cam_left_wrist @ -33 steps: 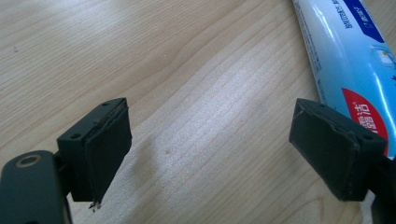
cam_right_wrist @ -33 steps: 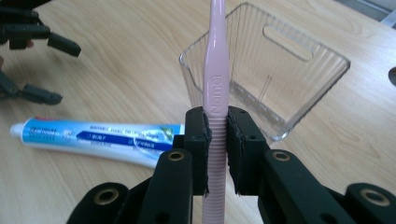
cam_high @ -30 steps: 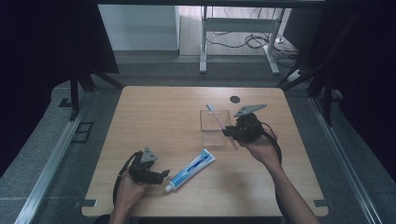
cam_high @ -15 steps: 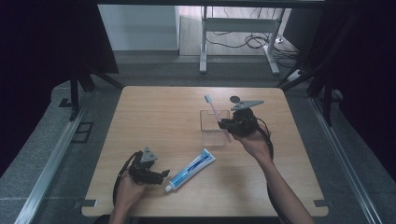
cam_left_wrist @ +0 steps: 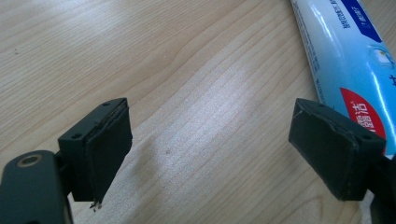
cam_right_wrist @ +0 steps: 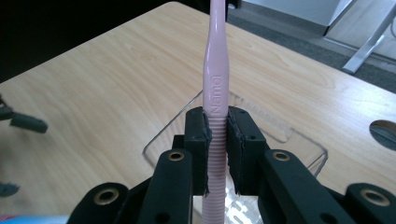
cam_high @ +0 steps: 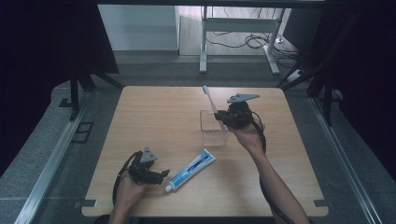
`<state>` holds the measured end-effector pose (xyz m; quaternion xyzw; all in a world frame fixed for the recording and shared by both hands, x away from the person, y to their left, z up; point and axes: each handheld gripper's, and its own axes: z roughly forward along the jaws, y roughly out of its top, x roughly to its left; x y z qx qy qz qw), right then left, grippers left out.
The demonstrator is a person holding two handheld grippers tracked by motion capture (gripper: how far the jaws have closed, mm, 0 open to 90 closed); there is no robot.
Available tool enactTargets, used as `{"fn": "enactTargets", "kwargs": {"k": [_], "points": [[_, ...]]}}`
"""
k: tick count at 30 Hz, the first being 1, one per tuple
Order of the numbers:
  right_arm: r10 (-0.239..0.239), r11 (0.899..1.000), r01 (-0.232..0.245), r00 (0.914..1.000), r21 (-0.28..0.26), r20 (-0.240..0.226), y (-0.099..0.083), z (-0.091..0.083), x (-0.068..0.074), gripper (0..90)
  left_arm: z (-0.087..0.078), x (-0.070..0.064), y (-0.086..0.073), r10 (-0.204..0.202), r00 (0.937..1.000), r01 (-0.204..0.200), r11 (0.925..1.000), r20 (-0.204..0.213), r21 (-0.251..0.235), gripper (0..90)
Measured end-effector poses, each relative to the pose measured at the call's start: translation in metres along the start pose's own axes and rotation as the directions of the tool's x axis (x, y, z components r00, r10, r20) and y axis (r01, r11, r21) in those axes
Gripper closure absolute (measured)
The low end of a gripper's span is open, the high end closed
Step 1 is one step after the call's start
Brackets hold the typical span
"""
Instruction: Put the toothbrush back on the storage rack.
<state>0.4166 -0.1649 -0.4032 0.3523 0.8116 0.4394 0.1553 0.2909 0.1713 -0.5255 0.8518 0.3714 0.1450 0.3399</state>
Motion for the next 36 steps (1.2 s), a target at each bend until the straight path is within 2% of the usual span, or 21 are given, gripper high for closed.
{"fn": "enactTargets", "kwargs": {"k": [13,29,36], "points": [[0.002,1.000,-0.003,0.9993,0.010,0.037,-0.004,0.022,-0.008,78.9,0.001,0.000,0.000,0.004,1.0000,-0.004,1.0000,0.002,0.002,13.5],[0.001,0.996,-0.006,0.9983,0.092,0.058,-0.020,0.043,-0.012,78.9,0.001,0.000,0.000,0.009,1.0000,-0.009,0.9999,-0.002,0.006,13.5],[-0.015,0.993,0.008,0.9982,0.122,0.059,-0.024,0.048,-0.010,78.8,0.001,0.000,0.000,0.009,0.9999,-0.009,0.9999,-0.003,0.006,13.5]]}}
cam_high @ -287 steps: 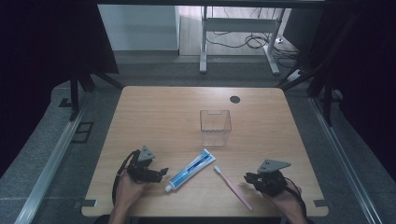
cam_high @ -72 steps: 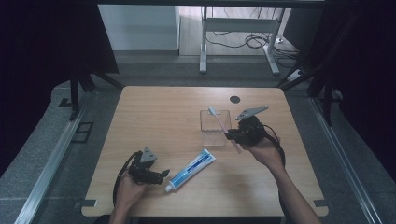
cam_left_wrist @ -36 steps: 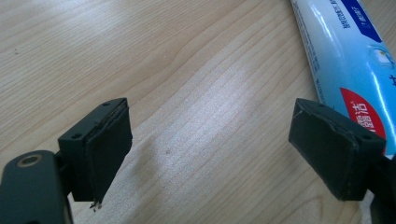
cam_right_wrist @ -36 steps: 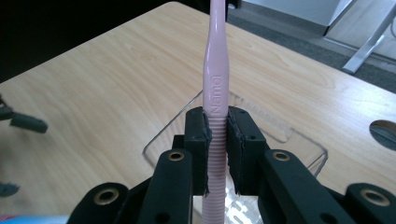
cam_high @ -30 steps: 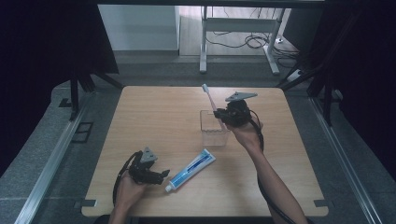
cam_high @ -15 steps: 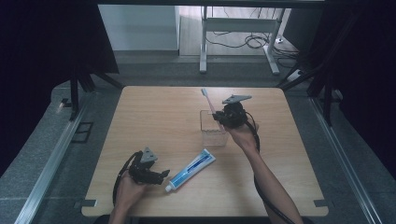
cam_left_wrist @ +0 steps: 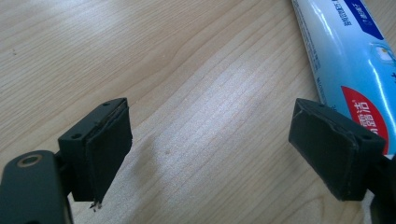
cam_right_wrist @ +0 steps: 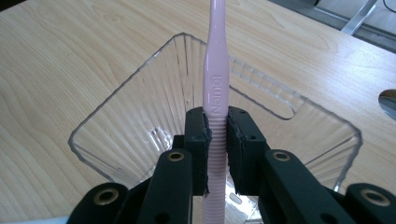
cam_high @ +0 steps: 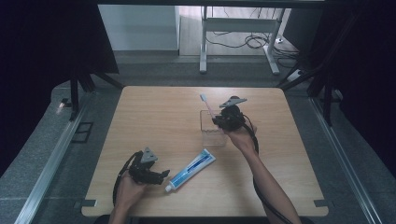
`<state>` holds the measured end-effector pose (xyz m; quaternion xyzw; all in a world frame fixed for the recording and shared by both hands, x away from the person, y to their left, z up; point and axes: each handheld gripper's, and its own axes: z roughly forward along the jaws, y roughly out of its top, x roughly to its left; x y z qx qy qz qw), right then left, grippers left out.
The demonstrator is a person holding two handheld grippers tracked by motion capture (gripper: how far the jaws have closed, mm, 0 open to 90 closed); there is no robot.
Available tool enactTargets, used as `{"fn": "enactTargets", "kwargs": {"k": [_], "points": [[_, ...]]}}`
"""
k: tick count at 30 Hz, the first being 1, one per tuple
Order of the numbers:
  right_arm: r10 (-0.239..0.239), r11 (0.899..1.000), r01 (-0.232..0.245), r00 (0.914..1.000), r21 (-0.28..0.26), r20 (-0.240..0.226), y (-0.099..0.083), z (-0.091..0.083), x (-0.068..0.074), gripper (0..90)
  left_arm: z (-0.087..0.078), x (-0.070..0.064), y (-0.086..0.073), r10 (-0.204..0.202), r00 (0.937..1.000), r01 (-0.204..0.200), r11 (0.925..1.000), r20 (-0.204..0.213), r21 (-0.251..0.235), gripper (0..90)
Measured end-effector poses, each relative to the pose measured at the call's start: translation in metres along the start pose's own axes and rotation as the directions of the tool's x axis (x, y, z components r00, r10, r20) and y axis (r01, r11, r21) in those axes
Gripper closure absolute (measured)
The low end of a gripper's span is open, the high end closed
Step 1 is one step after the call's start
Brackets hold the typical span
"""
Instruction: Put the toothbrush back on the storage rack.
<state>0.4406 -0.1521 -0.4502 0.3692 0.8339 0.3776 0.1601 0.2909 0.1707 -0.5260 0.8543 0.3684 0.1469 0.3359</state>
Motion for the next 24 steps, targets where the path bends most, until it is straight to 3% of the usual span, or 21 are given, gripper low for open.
{"fn": "enactTargets", "kwargs": {"k": [13,24], "points": [[-0.007,0.996,0.007,1.0000,0.088,-0.001,-0.0021,0.0046,-0.0009,78.3,-0.0005,-0.0003,0.0000,0.000,1.0000,0.000,1.0000,-0.003,0.000,13.5],[-0.032,0.980,0.038,0.9990,0.193,-0.031,-0.0026,0.0112,-0.0004,77.3,-0.0003,-0.0005,0.0002,0.003,1.0000,-0.003,1.0000,-0.001,0.001,13.5]]}}
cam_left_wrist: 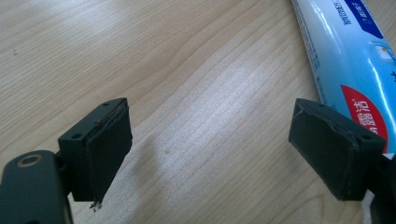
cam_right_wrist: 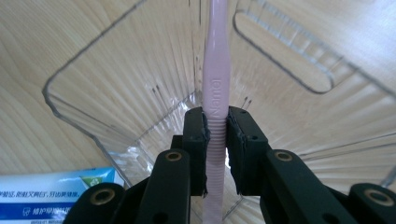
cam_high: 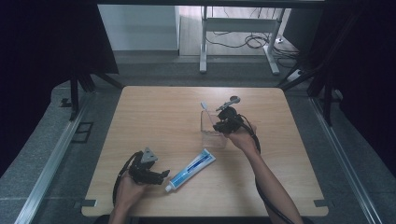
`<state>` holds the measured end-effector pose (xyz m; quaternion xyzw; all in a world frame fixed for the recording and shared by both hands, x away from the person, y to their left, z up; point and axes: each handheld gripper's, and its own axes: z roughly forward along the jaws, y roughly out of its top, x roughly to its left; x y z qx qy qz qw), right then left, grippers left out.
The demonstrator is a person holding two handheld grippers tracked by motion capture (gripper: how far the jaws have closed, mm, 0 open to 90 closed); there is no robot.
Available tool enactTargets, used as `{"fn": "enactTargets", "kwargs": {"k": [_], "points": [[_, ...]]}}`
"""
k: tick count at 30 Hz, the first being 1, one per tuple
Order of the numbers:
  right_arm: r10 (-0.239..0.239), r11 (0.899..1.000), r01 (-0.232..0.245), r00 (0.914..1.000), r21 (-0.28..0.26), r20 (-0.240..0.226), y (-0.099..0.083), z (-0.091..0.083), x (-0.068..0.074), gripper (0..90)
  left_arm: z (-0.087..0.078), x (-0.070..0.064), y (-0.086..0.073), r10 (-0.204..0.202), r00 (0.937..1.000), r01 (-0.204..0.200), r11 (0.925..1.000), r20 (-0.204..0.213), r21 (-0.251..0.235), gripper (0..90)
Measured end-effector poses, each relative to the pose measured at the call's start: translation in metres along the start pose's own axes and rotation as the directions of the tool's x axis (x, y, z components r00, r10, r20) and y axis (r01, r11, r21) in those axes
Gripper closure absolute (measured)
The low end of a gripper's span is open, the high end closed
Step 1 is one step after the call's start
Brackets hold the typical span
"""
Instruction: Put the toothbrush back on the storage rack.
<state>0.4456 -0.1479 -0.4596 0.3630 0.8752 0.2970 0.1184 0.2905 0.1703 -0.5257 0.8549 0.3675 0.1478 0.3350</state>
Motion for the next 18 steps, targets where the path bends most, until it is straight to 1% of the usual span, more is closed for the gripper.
{"fn": "enactTargets", "kwargs": {"k": [1,4,12,14,18], "points": [[-0.004,1.000,0.004,1.0000,0.002,0.004,0.000,0.001,0.000,77.3,0.000,0.000,0.000,0.000,1.0000,0.000,1.0000,0.000,0.000,13.4],[-0.002,1.000,0.002,1.0000,0.000,-0.003,0.000,0.000,-0.001,76.1,0.000,0.000,0.000,0.002,1.0000,-0.002,1.0000,-0.001,0.003,13.5],[-0.001,1.000,0.001,1.0000,-0.030,-0.006,0.001,-0.005,0.000,74.3,0.000,0.000,0.000,0.004,1.0000,-0.004,1.0000,-0.002,0.002,13.5],[0.000,0.999,0.000,0.9999,-0.036,-0.010,0.001,-0.008,0.000,72.8,0.000,0.000,0.000,0.000,1.0000,0.000,1.0000,-0.002,-0.001,13.5],[-0.009,0.998,0.008,0.9998,-0.067,-0.016,0.002,-0.015,0.003,67.9,0.000,0.000,0.001,-0.003,1.0000,0.003,1.0000,-0.001,0.000,13.5]]}}
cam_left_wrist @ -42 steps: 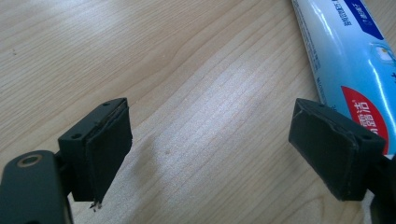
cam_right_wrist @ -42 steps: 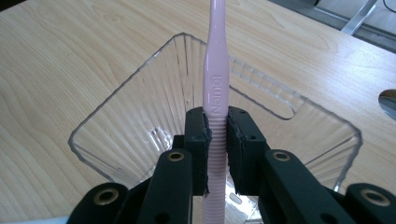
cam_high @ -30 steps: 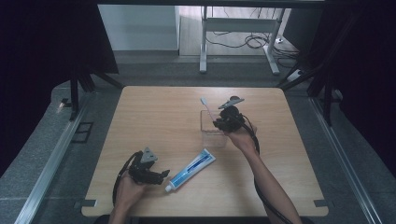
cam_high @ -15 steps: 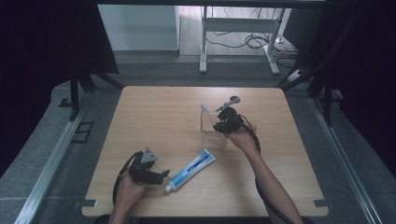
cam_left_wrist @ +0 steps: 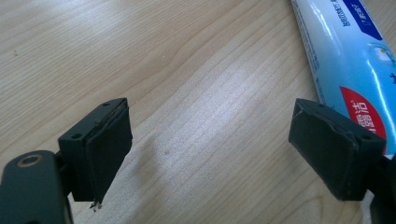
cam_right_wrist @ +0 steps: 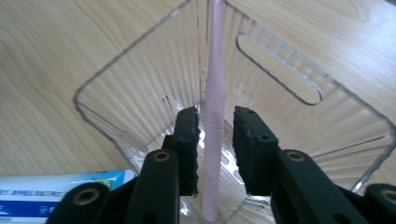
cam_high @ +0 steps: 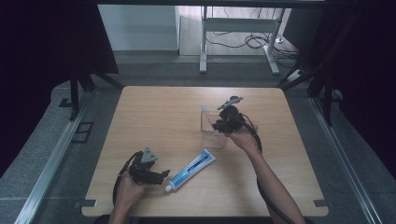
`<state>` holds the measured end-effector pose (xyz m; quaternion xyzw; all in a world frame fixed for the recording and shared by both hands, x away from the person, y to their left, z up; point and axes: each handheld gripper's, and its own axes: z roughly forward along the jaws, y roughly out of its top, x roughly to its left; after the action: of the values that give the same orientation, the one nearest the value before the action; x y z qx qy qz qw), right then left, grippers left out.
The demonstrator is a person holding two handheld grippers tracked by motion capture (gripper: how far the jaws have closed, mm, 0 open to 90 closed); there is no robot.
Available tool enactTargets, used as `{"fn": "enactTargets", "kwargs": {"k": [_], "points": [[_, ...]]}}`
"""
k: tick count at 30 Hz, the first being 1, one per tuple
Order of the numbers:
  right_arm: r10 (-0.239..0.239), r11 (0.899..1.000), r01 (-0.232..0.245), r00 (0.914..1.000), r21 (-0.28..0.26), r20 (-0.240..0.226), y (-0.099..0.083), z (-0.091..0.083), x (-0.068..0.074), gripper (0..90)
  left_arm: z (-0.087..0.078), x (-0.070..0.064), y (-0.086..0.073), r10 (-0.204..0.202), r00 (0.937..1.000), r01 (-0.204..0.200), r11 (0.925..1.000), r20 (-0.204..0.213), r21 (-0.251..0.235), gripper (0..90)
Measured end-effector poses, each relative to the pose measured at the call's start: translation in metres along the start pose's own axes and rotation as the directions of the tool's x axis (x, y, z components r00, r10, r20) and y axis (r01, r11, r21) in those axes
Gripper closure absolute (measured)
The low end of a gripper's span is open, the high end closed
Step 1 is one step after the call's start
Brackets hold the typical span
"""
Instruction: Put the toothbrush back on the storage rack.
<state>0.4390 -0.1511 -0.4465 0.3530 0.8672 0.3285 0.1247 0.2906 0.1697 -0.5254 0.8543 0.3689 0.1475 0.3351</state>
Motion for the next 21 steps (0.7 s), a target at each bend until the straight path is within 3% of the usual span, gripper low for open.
{"fn": "enactTargets", "kwargs": {"k": [12,21], "points": [[-0.045,0.995,0.044,0.9990,-0.086,-0.003,-0.002,-0.018,0.008,47.2,0.001,-0.002,0.001,-0.003,1.0000,0.003,1.0000,0.005,-0.002,13.5],[-0.057,0.991,0.056,0.9983,-0.123,-0.008,-0.008,-0.031,0.011,38.3,0.001,-0.002,0.001,-0.004,1.0000,0.004,1.0000,0.007,-0.004,13.5]]}}
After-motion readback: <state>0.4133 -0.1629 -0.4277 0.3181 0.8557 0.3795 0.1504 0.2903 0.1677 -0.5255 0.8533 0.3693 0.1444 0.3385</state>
